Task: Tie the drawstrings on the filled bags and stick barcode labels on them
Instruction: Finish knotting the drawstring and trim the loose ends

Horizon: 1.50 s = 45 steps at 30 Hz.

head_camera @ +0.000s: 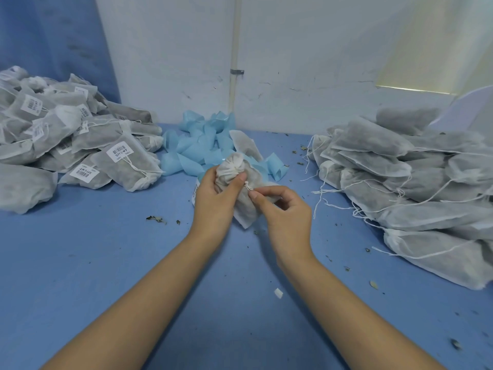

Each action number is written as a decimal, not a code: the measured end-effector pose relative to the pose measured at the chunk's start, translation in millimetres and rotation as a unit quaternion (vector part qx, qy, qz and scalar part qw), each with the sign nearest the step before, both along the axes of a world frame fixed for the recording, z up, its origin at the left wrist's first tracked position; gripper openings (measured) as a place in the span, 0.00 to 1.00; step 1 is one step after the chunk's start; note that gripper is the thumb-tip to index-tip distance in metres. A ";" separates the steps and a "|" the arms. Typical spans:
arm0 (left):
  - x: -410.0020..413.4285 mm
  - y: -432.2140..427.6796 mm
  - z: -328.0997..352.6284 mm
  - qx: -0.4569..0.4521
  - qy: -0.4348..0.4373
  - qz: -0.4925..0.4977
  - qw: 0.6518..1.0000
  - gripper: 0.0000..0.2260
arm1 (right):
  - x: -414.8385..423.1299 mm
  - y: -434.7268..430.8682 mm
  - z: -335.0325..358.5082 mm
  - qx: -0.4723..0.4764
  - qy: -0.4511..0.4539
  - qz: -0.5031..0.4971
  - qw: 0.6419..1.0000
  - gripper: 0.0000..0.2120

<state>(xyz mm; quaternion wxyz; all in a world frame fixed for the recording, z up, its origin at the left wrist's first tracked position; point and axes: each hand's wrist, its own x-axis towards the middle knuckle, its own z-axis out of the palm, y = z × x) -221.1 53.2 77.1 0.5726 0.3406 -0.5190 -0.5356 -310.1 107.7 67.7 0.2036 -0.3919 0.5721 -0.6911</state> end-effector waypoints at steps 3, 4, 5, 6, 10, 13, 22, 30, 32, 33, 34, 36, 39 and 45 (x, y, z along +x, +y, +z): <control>-0.8 1.5 -1.3 0.036 0.026 -0.009 0.999 0.09 | -0.4 -0.7 -1.5 -0.002 0.002 -0.002 1.000 0.06; -1.3 1.3 -1.8 0.061 0.043 -0.022 0.997 0.10 | -0.1 -0.8 -1.8 -0.003 0.002 -0.002 1.000 0.06; -1.8 1.0 -2.3 0.087 0.063 -0.039 0.993 0.11 | 0.1 -1.0 -1.9 -0.003 0.003 -0.004 1.000 0.05; -2.6 0.7 -2.4 0.111 0.088 -0.060 0.988 0.12 | 0.4 -1.1 -1.8 -0.001 0.006 -0.006 1.000 0.05; -0.9 -0.3 0.4 0.164 0.185 -0.124 0.961 0.10 | -0.9 -1.0 0.2 -0.037 -0.075 0.065 0.994 0.05; 4.5 -6.4 3.2 0.151 0.190 -0.100 0.965 0.06 | -7.8 -2.6 0.9 -0.076 -0.234 0.091 0.965 0.06; 27.2 -10.8 -18.4 -0.063 -0.066 -0.027 0.995 0.02 | -25.6 -10.5 -24.9 0.145 0.276 0.120 0.943 0.22; 41.9 -18.1 -28.0 -0.167 -0.222 -0.006 0.961 0.16 | -27.8 -11.6 -29.9 0.168 0.355 0.105 0.914 0.28; 42.7 -19.1 -31.1 -0.180 -0.255 0.002 0.950 0.17 | -27.3 -12.0 -31.9 0.169 0.369 0.104 0.908 0.25; 42.7 -18.8 -31.9 -0.189 -0.271 0.009 0.944 0.18 | -28.1 -12.6 -32.4 0.171 0.372 0.101 0.907 0.22; 42.8 -18.3 -32.5 -0.200 -0.284 0.014 0.938 0.18 | -28.8 -13.8 -32.5 0.174 0.371 0.095 0.907 0.20; 42.6 -16.1 -31.7 -0.224 -0.301 0.018 0.927 0.18 | -29.5 -17.1 -31.8 0.185 0.366 0.083 0.908 0.19; 42.2 -13.6 -29.1 -0.243 -0.327 0.024 0.913 0.18 | -27.2 -21.3 -30.5 0.210 0.391 0.069 0.894 0.19; 41.4 -11.7 -27.5 -0.259 -0.378 0.009 0.889 0.18 | -24.5 -15.8 -28.1 0.144 0.392 0.016 0.908 0.06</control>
